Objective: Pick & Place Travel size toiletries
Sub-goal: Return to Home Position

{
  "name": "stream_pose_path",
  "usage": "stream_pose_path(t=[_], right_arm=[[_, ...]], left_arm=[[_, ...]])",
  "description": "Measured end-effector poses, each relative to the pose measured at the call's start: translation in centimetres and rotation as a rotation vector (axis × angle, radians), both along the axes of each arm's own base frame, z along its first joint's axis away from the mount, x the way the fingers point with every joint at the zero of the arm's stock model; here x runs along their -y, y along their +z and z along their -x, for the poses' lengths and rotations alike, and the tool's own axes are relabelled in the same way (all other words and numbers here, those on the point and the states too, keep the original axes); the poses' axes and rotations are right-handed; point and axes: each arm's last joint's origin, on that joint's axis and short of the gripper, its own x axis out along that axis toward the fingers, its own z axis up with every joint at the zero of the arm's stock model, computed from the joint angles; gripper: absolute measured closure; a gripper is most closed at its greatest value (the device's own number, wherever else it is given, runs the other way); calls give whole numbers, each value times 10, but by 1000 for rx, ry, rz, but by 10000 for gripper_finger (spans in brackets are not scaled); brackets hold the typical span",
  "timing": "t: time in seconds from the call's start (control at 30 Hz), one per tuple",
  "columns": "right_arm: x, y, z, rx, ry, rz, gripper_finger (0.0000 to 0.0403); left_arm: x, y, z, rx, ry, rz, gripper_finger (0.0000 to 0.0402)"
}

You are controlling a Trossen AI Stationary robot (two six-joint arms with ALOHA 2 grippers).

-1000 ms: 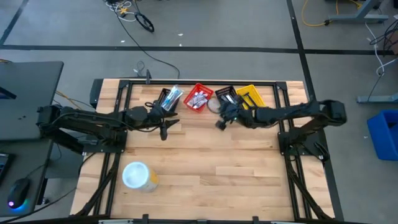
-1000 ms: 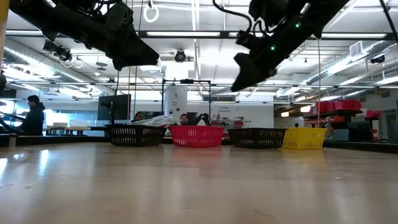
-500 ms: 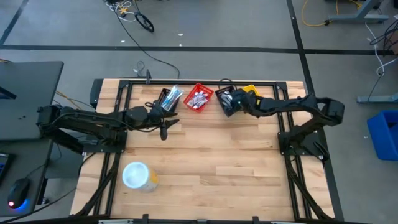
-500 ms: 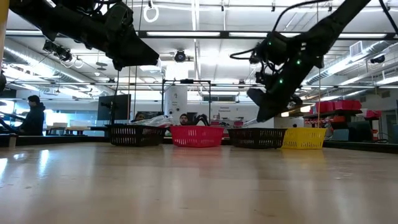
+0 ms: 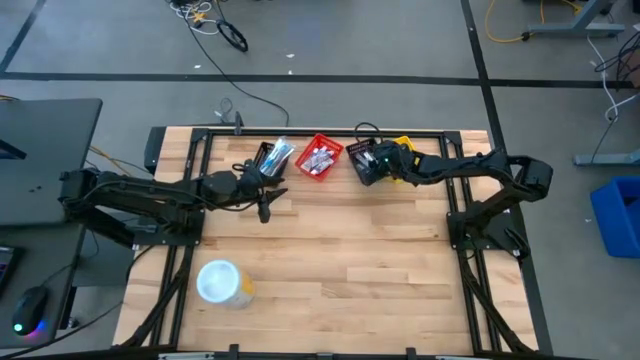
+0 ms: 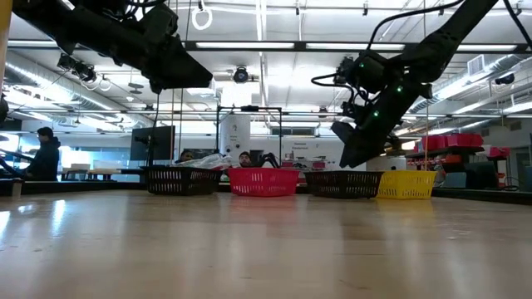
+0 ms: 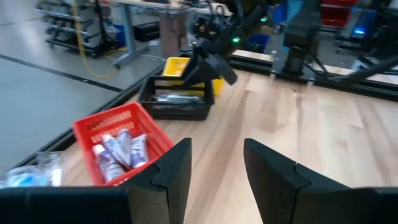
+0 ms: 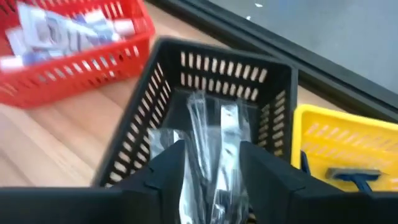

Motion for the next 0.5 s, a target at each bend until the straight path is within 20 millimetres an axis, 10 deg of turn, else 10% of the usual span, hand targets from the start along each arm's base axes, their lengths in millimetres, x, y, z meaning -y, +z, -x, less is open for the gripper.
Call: stream_pose_path(t=[0.5], right_arm=[[-21,70,-10,543,591,-58,241]], left_arm=[[1,11,4,40,-23,-62,258]])
